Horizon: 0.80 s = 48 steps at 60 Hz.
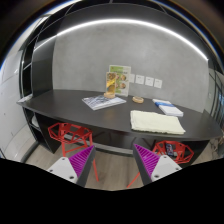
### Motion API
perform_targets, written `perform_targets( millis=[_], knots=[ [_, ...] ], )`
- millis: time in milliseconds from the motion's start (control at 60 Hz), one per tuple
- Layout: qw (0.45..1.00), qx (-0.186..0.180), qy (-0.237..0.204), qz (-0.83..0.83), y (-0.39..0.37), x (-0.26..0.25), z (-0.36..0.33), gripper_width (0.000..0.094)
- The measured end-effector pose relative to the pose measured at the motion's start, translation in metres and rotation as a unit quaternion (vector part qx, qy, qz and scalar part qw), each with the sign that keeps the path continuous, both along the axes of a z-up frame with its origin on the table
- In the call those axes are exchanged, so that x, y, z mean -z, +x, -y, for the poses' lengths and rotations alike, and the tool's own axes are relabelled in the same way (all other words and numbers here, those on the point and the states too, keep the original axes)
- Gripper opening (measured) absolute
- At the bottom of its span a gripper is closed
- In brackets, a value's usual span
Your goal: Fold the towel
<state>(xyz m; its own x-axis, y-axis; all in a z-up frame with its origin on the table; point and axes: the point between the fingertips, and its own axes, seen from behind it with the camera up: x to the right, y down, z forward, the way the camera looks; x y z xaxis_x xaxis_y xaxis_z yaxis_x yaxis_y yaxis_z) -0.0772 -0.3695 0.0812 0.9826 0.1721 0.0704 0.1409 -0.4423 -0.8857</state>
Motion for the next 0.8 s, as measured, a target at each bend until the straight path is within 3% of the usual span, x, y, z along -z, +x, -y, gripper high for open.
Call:
perform_targets(
  millis=[300,500,800],
  knots=[
    [1.000,0.015,0.001,0.013,0.034,0.006,-0.046,0.0775],
    [1.000,0.008,0.010,0.008,0.047,0.026,-0.136,0.0773],
    [0.999,-0.008,-0.028,0.022,0.083,0.088,-0.270,0.0653]
  ],
)
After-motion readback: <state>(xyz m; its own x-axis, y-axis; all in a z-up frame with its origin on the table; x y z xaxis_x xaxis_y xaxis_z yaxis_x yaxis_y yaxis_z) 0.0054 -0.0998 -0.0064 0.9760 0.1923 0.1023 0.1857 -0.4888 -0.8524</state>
